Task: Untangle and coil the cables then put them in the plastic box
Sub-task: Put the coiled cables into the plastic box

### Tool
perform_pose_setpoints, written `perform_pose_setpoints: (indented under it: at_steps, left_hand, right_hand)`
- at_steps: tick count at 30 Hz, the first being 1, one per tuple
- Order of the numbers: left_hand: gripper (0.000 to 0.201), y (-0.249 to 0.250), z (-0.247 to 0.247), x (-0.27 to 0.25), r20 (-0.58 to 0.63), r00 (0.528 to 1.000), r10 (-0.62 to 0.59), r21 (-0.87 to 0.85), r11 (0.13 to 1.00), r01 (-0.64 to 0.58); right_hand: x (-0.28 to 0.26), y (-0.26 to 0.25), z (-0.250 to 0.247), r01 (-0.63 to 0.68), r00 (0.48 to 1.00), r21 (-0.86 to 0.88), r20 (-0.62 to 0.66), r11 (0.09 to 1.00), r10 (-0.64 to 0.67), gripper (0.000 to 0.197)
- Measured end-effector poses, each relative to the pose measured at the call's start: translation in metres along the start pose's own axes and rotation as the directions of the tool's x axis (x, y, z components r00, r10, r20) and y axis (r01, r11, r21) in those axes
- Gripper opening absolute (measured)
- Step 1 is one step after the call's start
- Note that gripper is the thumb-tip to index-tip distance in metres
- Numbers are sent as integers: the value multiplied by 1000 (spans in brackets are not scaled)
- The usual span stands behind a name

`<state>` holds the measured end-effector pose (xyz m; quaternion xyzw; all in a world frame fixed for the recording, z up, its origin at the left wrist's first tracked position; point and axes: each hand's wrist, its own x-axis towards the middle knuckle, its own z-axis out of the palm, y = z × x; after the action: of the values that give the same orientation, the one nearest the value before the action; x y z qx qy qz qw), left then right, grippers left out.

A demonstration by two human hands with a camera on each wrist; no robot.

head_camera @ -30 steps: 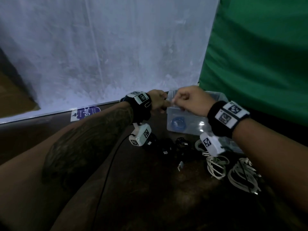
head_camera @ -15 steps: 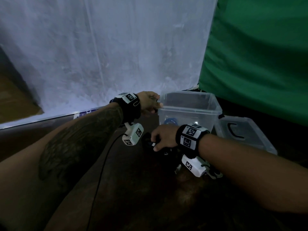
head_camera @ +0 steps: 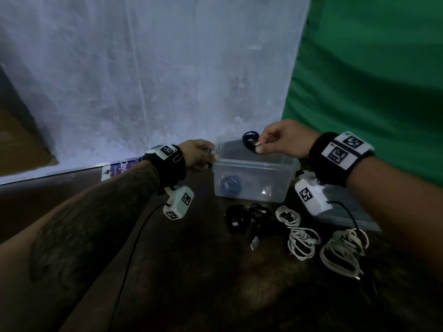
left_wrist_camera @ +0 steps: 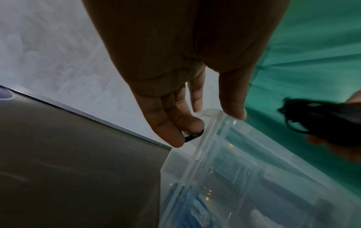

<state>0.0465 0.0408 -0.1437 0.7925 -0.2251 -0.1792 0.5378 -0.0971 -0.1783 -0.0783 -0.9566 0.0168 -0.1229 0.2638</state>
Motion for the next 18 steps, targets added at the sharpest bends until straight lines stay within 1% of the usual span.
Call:
perform_pose_setpoints:
  at_steps: [1,2,4,5,7,8,9,10,11,12,13,14,15,16,17,18]
  left_hand:
    - [40,-1,1,-1,0,1000,-2,-17,1000,2]
    - [42,-3,1,-2,4,1000,-7,-31,999,7]
    - [42,-4,2,-2,22,1000,-11,-44,999,12]
    - [40,-4,3,-3,29,1000,-13,-39,999,14]
    - [32,-3,4,-3,29,1000,-10,-31,999,11]
    - [29,-2,4,-3,29,1000,-9,-25,1000,9]
    - [27,-2,4,-2,30,1000,-8,-19,1000,8]
    - [25,-2,5,-2,36,999,-12,-17,1000,13]
    - [24,-2,5,-2,45,999,-17,-17,1000,18]
    - [24,-3,5,-3,47,999,-18,-17,1000,19]
    - [26,-4,5,-3,41,999,-16,-13,1000,16]
    - [29,-5,4,-3,30,999,-13,-7,1000,13]
    - [32,-6,4,-4,21,1000,-12,2,1000,12]
    - [35,-7,4,-4,12,1000,-12,10,1000,12]
    - [37,-7,4,-6,2,1000,-16,19,1000,16]
    - [40,-6,4,-7,-5,1000,-17,26,1000,18]
  right_hand:
    - [8,4,0,-48,999,-65,-14,997,47,20]
    - [17,10,4,-97,995,-149,0,984,98,18]
    - [31,19,16,-181,975,-300,73,937,212,16]
    - [38,22,24,-210,956,-365,118,907,269,22]
    - [45,21,35,-213,909,-483,221,849,354,37]
    - [47,18,40,-188,889,-501,279,844,364,39]
    - [47,16,45,-191,866,-474,330,860,374,36]
    - [46,14,50,-221,837,-401,391,889,384,30]
    - [44,13,54,-267,818,-315,425,911,387,29]
    - [41,13,56,-328,800,-235,445,915,402,35]
    - [38,13,57,-386,781,-175,462,906,421,46]
    - [36,11,56,-381,787,-199,442,903,430,56]
    - [36,11,53,-334,824,-268,382,903,418,64]
    - [32,8,49,-268,880,-348,292,898,375,67]
    - [29,6,46,-182,944,-383,191,906,270,63]
    - [22,1,42,-96,985,-322,105,942,136,54]
